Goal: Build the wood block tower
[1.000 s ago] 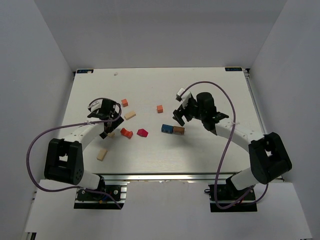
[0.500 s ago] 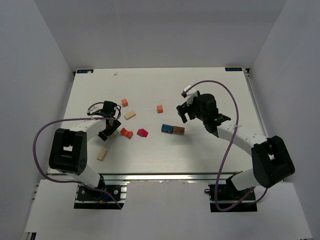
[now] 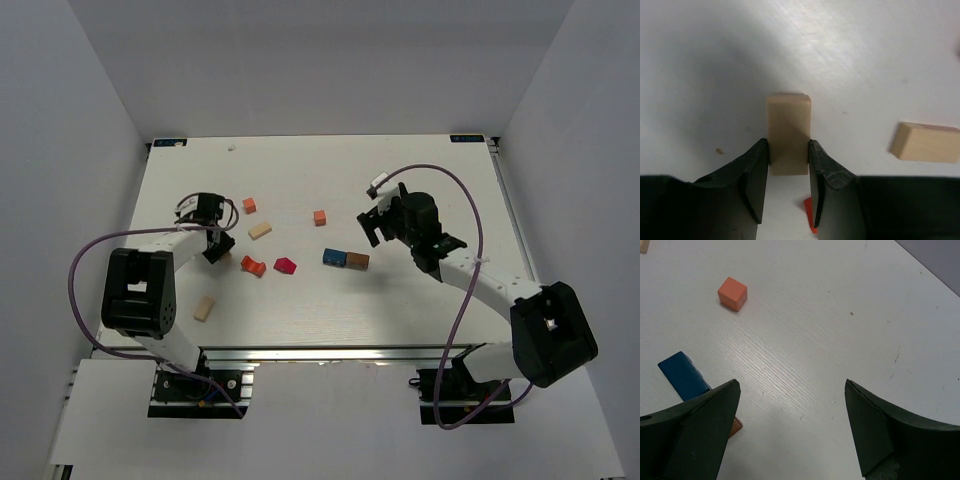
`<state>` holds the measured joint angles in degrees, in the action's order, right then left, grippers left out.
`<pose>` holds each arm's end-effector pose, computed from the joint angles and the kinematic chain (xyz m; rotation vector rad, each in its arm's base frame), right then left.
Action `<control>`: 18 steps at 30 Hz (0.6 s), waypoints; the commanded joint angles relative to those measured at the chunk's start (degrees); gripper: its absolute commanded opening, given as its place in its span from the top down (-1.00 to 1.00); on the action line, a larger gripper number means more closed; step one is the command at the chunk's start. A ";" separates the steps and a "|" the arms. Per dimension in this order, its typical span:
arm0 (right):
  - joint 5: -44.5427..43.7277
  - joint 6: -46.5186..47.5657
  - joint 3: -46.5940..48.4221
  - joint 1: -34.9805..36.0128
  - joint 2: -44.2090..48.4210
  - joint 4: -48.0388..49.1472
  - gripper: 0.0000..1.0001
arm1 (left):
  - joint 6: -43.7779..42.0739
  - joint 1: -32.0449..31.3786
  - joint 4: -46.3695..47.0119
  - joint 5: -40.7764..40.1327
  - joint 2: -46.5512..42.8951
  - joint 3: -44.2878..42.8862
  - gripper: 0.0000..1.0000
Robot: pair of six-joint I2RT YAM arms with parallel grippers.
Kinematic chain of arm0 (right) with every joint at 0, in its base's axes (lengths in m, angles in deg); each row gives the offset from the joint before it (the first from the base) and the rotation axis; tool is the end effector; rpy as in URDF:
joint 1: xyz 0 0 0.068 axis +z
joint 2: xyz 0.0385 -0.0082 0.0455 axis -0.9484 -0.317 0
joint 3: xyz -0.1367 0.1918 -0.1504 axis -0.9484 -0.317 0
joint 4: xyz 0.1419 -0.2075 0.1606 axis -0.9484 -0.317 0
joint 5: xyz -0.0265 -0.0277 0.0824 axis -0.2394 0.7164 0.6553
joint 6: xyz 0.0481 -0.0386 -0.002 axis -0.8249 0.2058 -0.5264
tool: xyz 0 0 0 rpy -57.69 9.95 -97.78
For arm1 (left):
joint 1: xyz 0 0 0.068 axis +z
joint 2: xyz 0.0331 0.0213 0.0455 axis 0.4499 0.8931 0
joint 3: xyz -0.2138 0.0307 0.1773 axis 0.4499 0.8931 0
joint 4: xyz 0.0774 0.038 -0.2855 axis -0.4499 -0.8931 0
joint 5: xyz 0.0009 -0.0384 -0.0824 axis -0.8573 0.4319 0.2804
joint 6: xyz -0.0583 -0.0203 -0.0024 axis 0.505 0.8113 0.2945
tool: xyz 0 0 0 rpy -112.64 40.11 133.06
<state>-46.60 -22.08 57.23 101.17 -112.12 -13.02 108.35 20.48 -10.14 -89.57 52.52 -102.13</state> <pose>0.3045 0.1725 0.2344 -0.7389 1.7530 0.1414 0.3334 -0.0224 0.1295 -1.0386 2.4321 0.1082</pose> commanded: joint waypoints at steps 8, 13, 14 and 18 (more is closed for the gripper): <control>4.82 5.61 -2.71 0.15 3.59 4.35 -0.79 | -42.35 -6.29 15.24 36.15 -5.60 -12.47 1.00; 5.09 8.07 -4.21 0.06 5.96 4.79 -0.79 | -69.27 -15.00 10.06 43.27 -4.82 -13.70 1.00; 3.78 8.16 -4.47 0.06 6.32 4.62 -0.79 | -73.38 -15.96 8.66 44.40 -2.90 -14.84 1.00; 1.66 7.99 -5.18 -0.47 8.07 4.53 -0.79 | -82.90 -16.24 -2.24 47.32 3.96 -22.04 1.00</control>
<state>-43.10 -15.26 52.73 101.15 -106.22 -10.98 40.44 3.06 -3.87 -47.36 52.62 -119.97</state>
